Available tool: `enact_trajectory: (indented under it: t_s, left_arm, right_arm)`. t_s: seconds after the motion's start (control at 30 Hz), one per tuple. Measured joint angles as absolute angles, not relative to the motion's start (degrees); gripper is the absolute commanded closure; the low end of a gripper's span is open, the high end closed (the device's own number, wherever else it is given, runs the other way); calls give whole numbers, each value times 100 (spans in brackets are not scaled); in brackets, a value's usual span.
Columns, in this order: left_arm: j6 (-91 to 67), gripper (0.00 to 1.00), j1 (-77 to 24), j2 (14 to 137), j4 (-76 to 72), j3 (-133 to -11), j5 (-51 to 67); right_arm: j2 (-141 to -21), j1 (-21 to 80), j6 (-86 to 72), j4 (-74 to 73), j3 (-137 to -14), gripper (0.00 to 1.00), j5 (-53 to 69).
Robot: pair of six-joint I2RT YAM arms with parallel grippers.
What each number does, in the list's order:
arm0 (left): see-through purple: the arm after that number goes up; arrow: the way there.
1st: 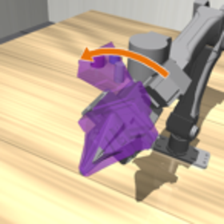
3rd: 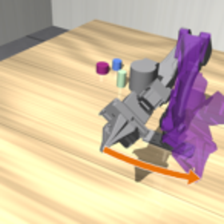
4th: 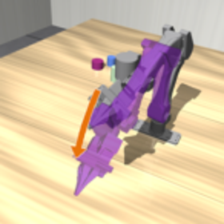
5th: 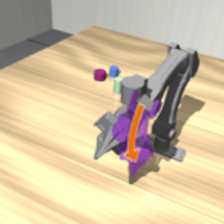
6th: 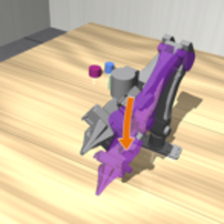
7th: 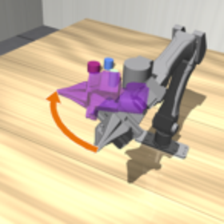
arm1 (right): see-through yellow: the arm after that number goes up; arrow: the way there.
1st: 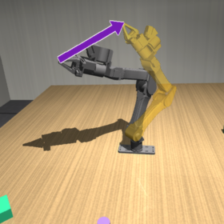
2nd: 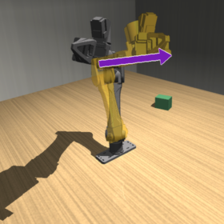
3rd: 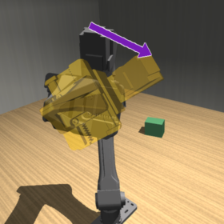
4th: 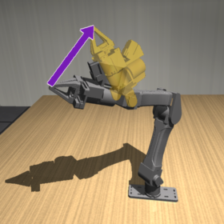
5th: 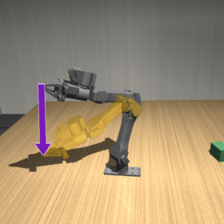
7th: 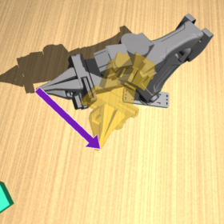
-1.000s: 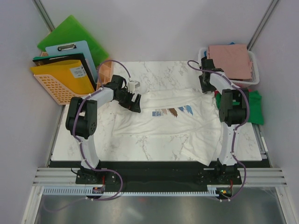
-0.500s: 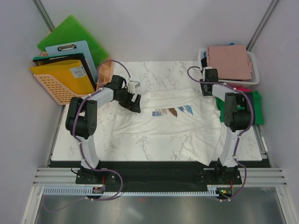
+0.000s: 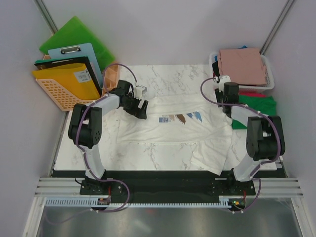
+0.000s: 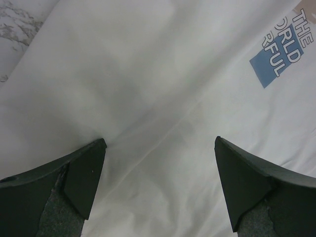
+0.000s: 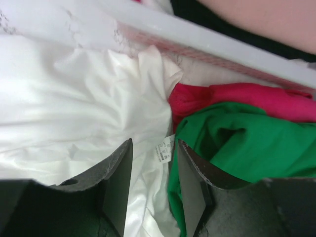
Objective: Fold and stack the t-shirts
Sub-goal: Fold the tshirt
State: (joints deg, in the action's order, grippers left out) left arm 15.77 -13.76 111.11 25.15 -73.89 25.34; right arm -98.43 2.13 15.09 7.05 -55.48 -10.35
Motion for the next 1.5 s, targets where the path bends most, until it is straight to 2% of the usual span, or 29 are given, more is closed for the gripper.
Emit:
enact_trajectory:
  t_s: [0.23,0.6,0.9,1.1,1.5]
  left_arm:
    - [1671,0,-1376,10903,2484,-7144,2250]
    - [1813,0,-996,10630,2539,-6823,1997]
    - [1883,0,-242,10628,2700,-6855,2217]
    - [1896,0,-176,10632,2738,-6862,2324]
    - [1894,0,-156,10632,2757,-6864,2408]
  right_arm:
    - [-9513,213,1656,1203,-5238,50,-1085]
    - [-9102,213,1667,1170,-5131,51,-862]
    - [-9743,414,1579,714,-5566,52,-585]
    - [-10481,720,1621,464,-6169,57,-528]
    - [-10844,1483,1559,257,-6512,54,-449]
